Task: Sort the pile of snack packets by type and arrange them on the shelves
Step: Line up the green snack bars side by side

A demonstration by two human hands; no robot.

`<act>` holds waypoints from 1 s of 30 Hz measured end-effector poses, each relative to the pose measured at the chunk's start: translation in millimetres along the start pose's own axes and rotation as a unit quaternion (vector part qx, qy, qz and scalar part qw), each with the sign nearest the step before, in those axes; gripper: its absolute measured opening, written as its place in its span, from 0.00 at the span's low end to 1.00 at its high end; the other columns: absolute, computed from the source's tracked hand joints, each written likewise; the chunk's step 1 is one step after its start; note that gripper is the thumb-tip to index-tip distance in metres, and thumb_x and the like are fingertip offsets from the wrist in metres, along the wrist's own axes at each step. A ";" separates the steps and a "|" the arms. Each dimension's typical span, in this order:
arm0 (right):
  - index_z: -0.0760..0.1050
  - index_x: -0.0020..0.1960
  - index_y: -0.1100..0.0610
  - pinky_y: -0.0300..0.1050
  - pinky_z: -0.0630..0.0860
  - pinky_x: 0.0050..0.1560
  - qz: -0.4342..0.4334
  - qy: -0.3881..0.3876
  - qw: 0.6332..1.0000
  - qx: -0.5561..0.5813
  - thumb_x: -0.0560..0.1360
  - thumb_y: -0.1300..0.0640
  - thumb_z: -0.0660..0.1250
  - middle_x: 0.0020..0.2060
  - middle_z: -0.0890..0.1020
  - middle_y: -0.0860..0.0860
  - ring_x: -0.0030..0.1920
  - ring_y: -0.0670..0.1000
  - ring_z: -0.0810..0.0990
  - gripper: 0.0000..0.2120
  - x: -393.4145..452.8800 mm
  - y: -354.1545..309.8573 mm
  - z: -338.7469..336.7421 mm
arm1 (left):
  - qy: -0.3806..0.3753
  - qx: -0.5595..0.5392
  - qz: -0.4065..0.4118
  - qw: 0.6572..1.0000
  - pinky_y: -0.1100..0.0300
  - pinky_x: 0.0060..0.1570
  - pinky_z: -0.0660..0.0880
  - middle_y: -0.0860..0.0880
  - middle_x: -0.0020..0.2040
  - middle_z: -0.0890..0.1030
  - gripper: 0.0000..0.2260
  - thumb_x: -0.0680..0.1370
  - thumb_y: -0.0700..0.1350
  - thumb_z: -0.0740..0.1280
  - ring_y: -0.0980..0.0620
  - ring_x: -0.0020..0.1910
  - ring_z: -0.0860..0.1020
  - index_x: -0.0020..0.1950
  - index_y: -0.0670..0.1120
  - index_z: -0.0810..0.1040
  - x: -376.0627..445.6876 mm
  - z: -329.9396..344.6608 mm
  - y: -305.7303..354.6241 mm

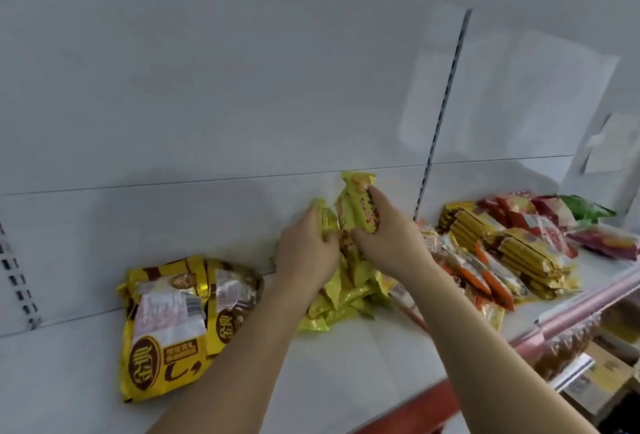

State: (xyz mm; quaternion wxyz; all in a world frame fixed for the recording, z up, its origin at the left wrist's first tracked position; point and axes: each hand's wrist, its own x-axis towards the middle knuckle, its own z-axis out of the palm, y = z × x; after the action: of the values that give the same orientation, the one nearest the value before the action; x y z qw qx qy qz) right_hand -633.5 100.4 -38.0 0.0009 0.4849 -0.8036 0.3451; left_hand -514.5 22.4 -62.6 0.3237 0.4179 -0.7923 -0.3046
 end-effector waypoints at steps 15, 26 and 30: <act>0.67 0.70 0.51 0.59 0.74 0.60 -0.123 -0.172 0.972 -0.102 0.80 0.43 0.53 0.63 0.76 0.58 0.63 0.62 0.74 0.22 37.7 8.3 11.9 | 0.163 -0.079 -0.155 0.971 0.48 0.67 0.74 0.48 0.67 0.80 0.16 0.84 0.49 0.63 0.46 0.65 0.78 0.71 0.47 0.77 -8.4 17.6 1.5; 0.67 0.73 0.53 0.56 0.69 0.66 -0.180 -0.092 0.976 -0.080 0.82 0.44 0.55 0.68 0.73 0.54 0.69 0.58 0.68 0.23 2.0 -1.3 -6.2 | 0.182 0.067 -0.102 0.976 0.54 0.69 0.68 0.49 0.75 0.73 0.21 0.84 0.51 0.61 0.48 0.73 0.71 0.77 0.48 0.71 -53.3 -7.7 -3.5; 0.66 0.74 0.53 0.56 0.66 0.70 -0.217 -0.042 0.972 -0.078 0.81 0.44 0.57 0.70 0.72 0.54 0.72 0.58 0.65 0.25 -31.6 -28.6 5.3 | 0.199 0.096 -0.058 0.974 0.54 0.70 0.67 0.47 0.74 0.73 0.21 0.84 0.50 0.63 0.47 0.73 0.70 0.76 0.46 0.71 -85.8 -33.3 -17.8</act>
State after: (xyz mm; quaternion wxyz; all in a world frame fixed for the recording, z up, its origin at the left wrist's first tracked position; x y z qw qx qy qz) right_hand -592.7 113.7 -36.8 0.0803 0.6601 -0.7030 0.2522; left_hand -442.8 80.8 -78.0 0.4151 0.5444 -0.7120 -0.1561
